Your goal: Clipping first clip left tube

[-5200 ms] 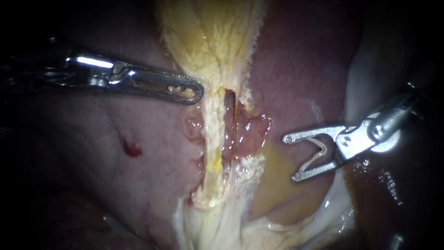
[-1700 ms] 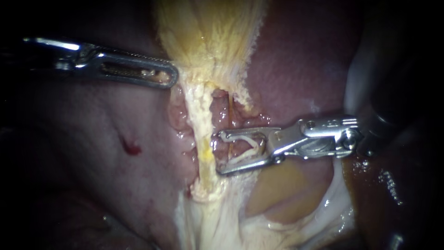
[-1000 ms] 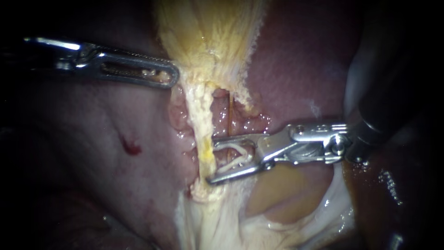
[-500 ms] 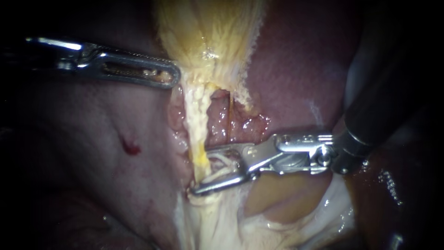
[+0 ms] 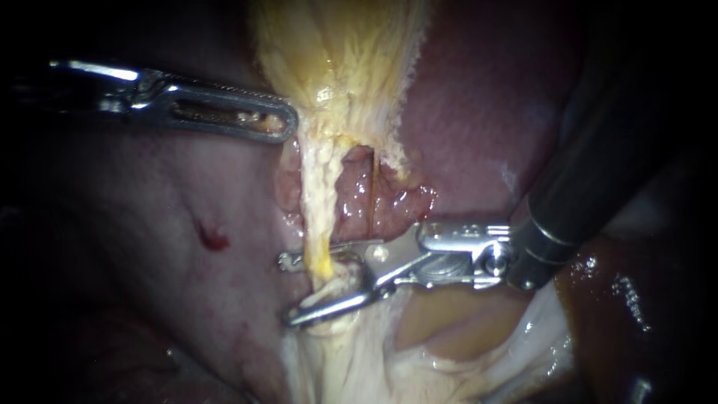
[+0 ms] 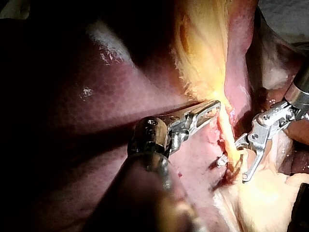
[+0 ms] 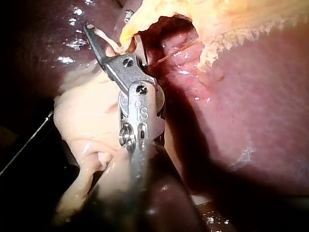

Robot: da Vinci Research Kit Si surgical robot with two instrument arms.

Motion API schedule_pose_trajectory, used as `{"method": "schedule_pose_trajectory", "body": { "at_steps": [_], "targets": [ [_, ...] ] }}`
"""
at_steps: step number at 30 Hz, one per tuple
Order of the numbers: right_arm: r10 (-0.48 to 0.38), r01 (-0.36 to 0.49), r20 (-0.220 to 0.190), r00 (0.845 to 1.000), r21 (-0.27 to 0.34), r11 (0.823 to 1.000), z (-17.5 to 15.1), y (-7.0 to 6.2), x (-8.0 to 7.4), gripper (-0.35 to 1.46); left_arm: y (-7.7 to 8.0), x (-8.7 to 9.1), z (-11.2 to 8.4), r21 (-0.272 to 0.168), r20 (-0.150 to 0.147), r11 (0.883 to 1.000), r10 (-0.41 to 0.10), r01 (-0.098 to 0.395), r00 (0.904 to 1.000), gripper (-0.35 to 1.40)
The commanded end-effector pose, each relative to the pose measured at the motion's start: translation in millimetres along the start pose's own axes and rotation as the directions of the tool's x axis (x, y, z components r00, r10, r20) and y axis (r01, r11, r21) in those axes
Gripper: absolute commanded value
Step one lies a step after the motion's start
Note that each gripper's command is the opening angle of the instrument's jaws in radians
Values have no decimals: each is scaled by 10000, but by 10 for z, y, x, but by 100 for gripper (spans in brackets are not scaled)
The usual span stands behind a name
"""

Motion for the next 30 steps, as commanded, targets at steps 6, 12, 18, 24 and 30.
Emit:
{"method": "schedule_pose_trajectory", "body": {
  "at_steps": [6, 12, 18, 24, 30],
  "targets": [
    [43, -43, -45, 10000, 8, 10000, 1, 1, 1, 50, 0, 0, 1, -5, 2, 10000, -5, 5, 10000, -35],
    [51, -51, -56, 10000, -22, 10000, 7, 6, 4, 50, -1, -1, 1, -6, 2, 10000, -6, 6, 10000, -35],
    [50, -51, -54, 10000, -17, 10000, 6, 5, 3, 49, 0, 0, 1, -5, 2, 10000, -5, 5, 10000, -35],
    [57, -57, -52, 10000, 32, 10000, 0, -1, 4, 49, 2, 0, 0, 5, -3, 10000, 2, -2, 10000, -35],
    [75, -75, -52, 10000, 134, 9999, -7, -15, 10, 49, 6, 1, -2, -13, 6, 10000, 8, -8, 10000, -35]
  ]
}}
